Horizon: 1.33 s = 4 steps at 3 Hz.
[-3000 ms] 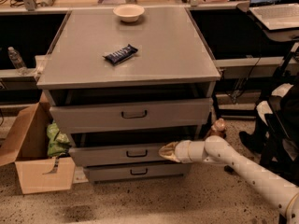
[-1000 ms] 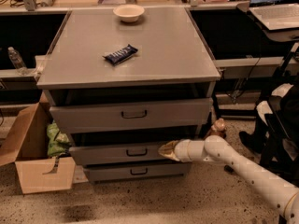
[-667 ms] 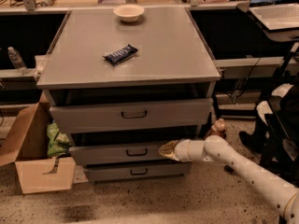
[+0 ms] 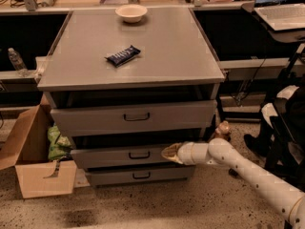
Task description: Close middle drawer
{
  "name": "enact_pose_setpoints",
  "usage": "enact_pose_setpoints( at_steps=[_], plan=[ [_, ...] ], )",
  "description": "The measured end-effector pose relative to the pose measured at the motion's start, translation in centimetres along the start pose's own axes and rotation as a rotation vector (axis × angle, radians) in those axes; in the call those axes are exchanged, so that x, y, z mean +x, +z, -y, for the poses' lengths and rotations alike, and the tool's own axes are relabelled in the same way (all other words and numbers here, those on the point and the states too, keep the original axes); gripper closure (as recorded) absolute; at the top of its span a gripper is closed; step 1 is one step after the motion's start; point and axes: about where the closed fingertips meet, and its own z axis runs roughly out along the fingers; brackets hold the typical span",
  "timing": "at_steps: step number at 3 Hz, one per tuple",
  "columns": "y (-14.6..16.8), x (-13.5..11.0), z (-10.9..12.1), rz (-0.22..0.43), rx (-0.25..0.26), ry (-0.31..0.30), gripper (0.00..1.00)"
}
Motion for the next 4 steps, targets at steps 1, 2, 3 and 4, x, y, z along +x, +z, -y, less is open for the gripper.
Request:
enact_pose_setpoints(
  at_steps=[1, 2, 3, 4],
  plan=[
    [-0.1, -0.1, 0.2, 0.006, 0.001, -0.001, 1.00],
    [-0.8, -0.5, 0.6, 0.040, 0.009, 0.001, 1.00],
    [-3.4, -1.7, 1.1, 0.090, 0.011, -0.010, 1.00],
    [-5.6, -2.7, 0.3, 0.123, -0.007, -0.019, 1.00]
  ],
)
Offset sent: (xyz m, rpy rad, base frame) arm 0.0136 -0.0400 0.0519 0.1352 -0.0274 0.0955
